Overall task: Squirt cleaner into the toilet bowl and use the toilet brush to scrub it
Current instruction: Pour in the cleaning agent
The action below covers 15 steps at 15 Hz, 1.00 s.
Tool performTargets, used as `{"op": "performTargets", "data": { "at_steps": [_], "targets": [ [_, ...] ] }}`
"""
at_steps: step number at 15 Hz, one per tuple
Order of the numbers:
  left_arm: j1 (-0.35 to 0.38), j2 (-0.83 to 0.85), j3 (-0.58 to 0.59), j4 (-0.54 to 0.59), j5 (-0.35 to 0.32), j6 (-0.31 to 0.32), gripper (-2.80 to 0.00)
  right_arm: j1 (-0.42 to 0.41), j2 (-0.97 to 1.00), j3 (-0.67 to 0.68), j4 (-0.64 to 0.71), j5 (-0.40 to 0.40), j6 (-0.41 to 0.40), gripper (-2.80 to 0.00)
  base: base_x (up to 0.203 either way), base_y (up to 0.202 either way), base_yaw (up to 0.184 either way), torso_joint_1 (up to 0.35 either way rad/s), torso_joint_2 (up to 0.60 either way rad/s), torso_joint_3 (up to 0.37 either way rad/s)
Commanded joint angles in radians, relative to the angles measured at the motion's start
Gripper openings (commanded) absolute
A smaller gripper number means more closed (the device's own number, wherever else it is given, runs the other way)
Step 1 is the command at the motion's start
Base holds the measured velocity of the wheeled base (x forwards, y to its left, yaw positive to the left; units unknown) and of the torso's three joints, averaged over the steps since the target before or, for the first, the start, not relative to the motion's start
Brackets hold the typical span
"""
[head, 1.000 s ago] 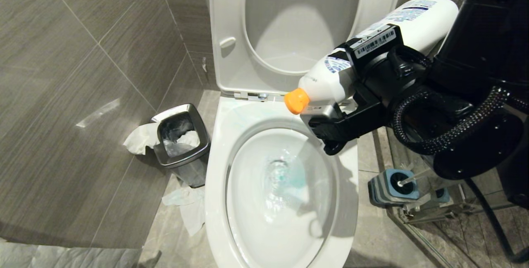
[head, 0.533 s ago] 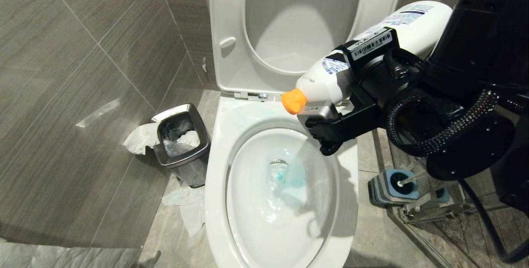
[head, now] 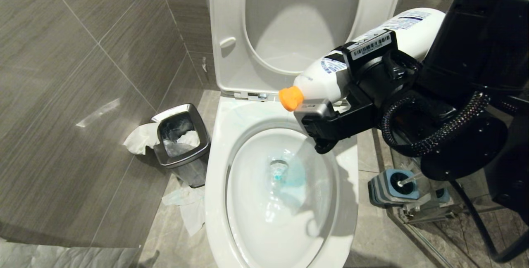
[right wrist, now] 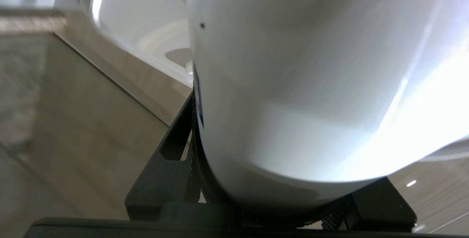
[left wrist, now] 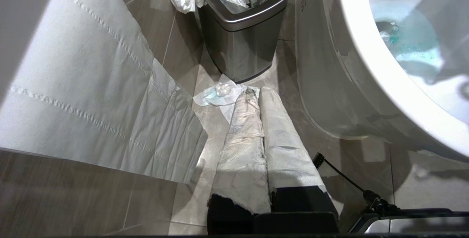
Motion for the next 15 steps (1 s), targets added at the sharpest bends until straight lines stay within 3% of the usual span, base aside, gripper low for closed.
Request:
{"op": "performTargets", "data": {
  "at_steps": [1, 5, 9, 13, 15],
  "targets": [
    [0.0, 0.0, 0.002, 0.0, 0.0, 0.0, -2.8, 0.0, 0.012, 0.0, -0.019, -0.005, 0.03, -2.8, 0.0, 0.0, 0.0, 0.0, 0.0, 0.0],
    [0.0, 0.0, 0.002, 0.0, 0.0, 0.0, -2.8, 0.0, 0.033, 0.008, -0.12, -0.012, 0.145, -2.8, 0.0, 0.0, 0.0, 0.0, 0.0, 0.0],
    [0.0, 0.0, 0.002, 0.0, 0.0, 0.0, -2.8, 0.0, 0.061, 0.01, -0.127, -0.062, 0.447, -2.8, 0.0, 0.0, 0.0, 0.0, 0.0, 0.0],
    [0.0, 0.0, 0.002, 0.0, 0.0, -0.001, -2.8, 0.001, 0.11, 0.003, -0.129, -0.066, 0.83, -2.8, 0.0, 0.0, 0.0, 0.0, 0.0, 0.0],
    [0.0, 0.0, 0.002, 0.0, 0.0, -0.001, -2.8, 0.002, 0.129, -0.006, -0.129, -0.058, 0.963, -2.8, 0.0, 0.0, 0.0, 0.0, 0.0, 0.0]
  ]
}}
